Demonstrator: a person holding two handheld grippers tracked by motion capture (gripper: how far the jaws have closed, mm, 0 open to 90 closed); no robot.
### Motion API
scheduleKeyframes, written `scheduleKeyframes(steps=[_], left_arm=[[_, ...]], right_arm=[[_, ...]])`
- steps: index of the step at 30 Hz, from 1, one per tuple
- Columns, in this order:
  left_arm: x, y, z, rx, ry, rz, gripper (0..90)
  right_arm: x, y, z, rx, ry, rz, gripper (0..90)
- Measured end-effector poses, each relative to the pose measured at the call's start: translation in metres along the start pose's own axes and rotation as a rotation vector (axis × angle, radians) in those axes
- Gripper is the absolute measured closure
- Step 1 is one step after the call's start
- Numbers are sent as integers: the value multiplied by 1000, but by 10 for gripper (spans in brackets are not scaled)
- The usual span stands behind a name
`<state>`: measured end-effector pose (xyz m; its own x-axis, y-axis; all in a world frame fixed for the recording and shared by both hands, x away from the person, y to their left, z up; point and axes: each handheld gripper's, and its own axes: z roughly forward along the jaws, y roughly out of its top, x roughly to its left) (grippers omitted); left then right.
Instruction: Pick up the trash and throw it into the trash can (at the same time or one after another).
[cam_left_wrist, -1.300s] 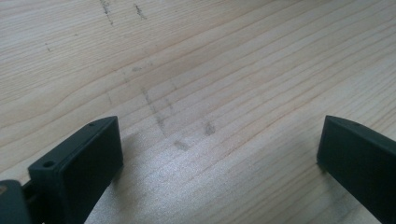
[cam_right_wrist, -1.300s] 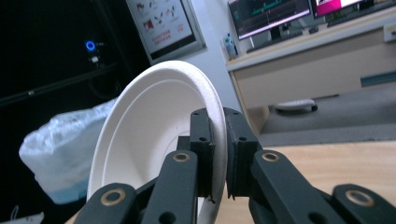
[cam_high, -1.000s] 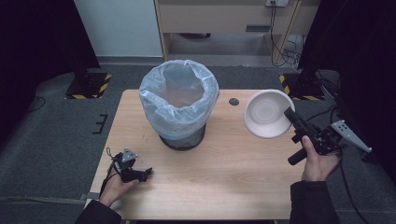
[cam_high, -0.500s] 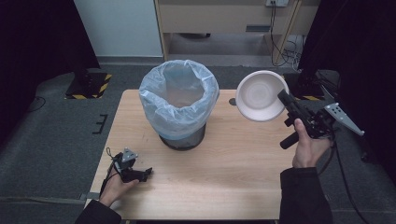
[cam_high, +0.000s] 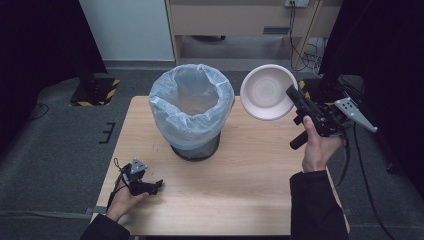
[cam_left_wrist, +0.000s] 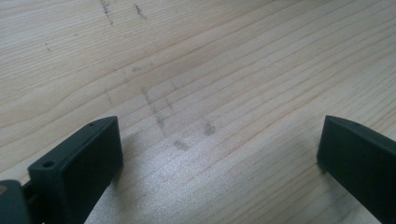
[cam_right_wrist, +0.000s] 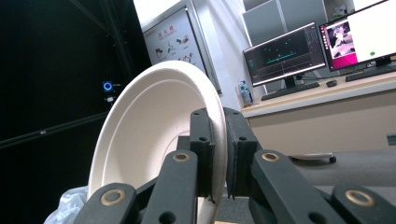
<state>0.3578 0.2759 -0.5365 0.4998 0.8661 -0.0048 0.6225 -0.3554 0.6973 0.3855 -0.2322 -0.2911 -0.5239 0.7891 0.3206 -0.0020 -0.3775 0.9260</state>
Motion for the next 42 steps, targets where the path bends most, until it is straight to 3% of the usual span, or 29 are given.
scheduleKeyframes(steps=[21,42], left_arm=[[0,0,0,-2,-1,0,0],[0,0,0,-2,-1,1,0]], right_arm=[[37,10,49,32,54,-50,839],[62,0,92,69,82,-60,838]])
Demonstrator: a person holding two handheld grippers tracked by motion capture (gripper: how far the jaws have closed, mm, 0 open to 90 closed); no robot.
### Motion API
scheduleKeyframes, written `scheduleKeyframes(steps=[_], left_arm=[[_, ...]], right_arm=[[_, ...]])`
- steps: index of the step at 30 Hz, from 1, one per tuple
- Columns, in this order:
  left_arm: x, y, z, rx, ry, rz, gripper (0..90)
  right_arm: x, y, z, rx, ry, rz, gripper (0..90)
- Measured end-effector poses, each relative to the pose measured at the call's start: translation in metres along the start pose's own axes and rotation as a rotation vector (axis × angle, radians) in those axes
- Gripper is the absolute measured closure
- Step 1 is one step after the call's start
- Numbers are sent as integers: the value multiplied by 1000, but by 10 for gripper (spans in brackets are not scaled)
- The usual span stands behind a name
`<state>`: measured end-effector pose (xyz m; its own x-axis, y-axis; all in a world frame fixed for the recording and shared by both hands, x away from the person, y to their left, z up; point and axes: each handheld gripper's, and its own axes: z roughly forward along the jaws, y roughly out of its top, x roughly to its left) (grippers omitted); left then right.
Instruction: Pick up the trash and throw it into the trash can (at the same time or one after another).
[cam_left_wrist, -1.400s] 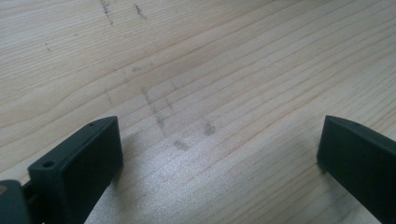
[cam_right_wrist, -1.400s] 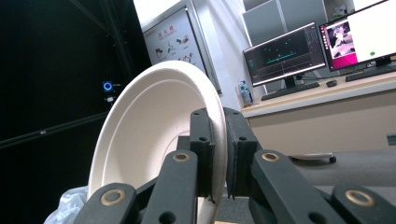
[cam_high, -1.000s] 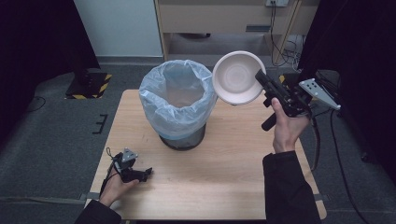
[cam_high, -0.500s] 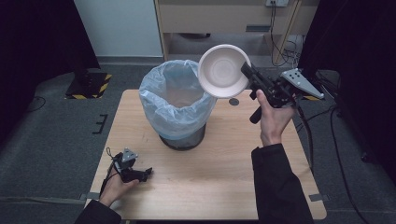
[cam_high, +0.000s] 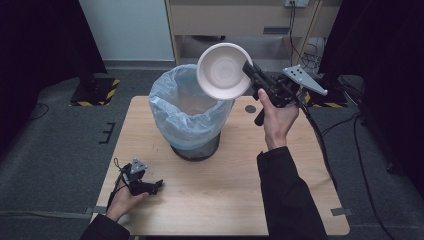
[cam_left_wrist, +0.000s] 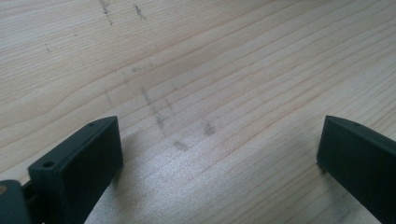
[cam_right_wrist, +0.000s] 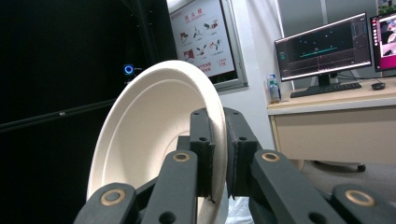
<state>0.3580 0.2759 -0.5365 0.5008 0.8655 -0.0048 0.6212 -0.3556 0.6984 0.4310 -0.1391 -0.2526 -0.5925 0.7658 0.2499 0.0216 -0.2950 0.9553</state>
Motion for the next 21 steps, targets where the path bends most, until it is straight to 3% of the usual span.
scheduleKeyframes(steps=[15,21], left_arm=[[0,0,0,-1,-1,1,0],[0,0,0,-2,-1,1,0]], right_arm=[[-1,-13,23,26,-8,-2,838],[12,-11,33,32,13,-32,838]])
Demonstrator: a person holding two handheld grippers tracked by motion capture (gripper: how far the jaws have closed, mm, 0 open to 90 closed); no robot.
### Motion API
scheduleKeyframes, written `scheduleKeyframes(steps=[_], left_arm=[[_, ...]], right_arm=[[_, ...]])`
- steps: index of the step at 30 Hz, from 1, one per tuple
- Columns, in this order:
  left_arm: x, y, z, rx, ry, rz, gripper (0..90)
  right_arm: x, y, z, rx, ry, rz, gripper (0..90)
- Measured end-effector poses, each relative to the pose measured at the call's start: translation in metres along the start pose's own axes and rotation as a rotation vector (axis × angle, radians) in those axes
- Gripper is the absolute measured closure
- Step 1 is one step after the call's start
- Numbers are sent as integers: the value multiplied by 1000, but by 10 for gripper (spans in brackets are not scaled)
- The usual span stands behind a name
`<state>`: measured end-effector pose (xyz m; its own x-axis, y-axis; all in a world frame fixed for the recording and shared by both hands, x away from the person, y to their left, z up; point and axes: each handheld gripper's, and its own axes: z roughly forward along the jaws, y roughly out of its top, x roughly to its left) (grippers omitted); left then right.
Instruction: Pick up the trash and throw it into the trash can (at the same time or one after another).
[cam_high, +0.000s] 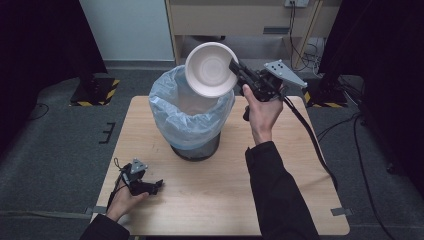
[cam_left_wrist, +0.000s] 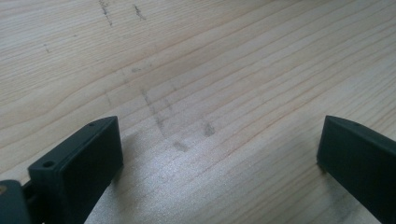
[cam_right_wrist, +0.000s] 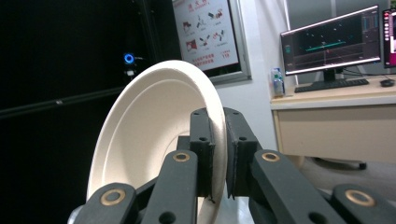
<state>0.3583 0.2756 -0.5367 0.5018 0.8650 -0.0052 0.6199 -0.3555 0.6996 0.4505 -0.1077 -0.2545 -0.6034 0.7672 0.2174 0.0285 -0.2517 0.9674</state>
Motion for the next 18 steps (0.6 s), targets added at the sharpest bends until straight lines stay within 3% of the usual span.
scheduleKeyframes(steps=[8,18], left_arm=[[0,0,0,0,0,0,0],[0,0,0,0,-1,1,0]], right_arm=[[7,-7,16,17,-14,-20,839],[7,-25,30,84,-51,-67,838]])
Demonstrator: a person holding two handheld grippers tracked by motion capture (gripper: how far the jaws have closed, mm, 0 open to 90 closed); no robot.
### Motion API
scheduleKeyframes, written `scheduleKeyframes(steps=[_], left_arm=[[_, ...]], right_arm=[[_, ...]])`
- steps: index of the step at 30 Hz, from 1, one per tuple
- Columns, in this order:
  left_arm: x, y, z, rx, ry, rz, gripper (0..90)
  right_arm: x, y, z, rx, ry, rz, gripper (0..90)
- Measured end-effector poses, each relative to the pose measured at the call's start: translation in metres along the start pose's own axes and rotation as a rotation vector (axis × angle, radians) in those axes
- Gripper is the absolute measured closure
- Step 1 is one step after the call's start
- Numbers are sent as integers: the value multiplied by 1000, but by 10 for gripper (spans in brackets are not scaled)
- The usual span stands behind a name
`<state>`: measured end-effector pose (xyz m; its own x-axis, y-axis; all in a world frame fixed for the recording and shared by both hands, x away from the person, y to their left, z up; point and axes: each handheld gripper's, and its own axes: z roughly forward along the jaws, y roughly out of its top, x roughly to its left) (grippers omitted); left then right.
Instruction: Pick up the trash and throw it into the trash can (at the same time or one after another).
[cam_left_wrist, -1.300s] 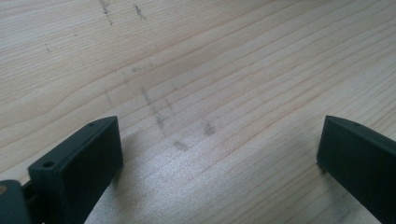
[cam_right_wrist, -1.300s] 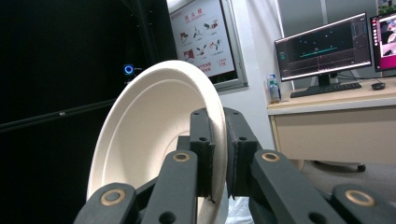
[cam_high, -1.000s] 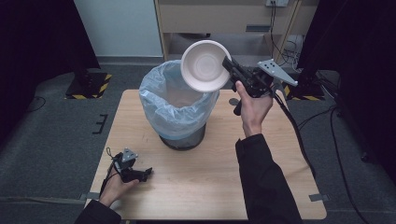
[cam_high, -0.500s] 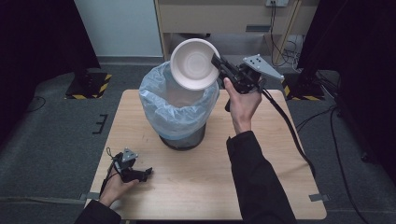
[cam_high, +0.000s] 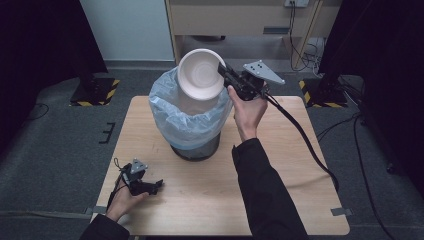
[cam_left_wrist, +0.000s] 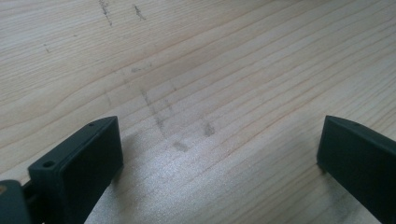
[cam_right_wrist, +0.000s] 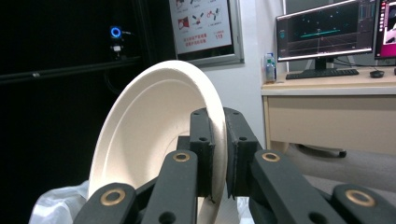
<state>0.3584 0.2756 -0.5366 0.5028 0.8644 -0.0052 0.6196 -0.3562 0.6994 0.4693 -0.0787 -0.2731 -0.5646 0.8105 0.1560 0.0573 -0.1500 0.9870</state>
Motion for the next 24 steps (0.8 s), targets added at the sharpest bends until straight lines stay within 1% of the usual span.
scheduleKeyframes(steps=[9,13,14,16,18,19,21,24], left_arm=[[0,0,0,1,0,1,0],[0,0,0,0,0,0,0],[0,0,0,0,0,0,0],[0,0,0,0,0,0,0],[0,0,0,1,-1,1,0],[0,0,0,1,-1,0,0],[0,0,0,1,-1,0,0],[0,0,0,1,-1,0,0]], right_arm=[[4,-10,9,29,-3,-15,837],[6,-13,13,45,12,-19,822],[6,-16,16,62,35,-11,756],[6,-17,17,74,42,-15,737],[4,-16,15,73,42,-9,733],[2,-15,13,65,39,-9,731],[-3,-9,7,40,35,8,722],[-17,4,-9,6,-2,25,679]])
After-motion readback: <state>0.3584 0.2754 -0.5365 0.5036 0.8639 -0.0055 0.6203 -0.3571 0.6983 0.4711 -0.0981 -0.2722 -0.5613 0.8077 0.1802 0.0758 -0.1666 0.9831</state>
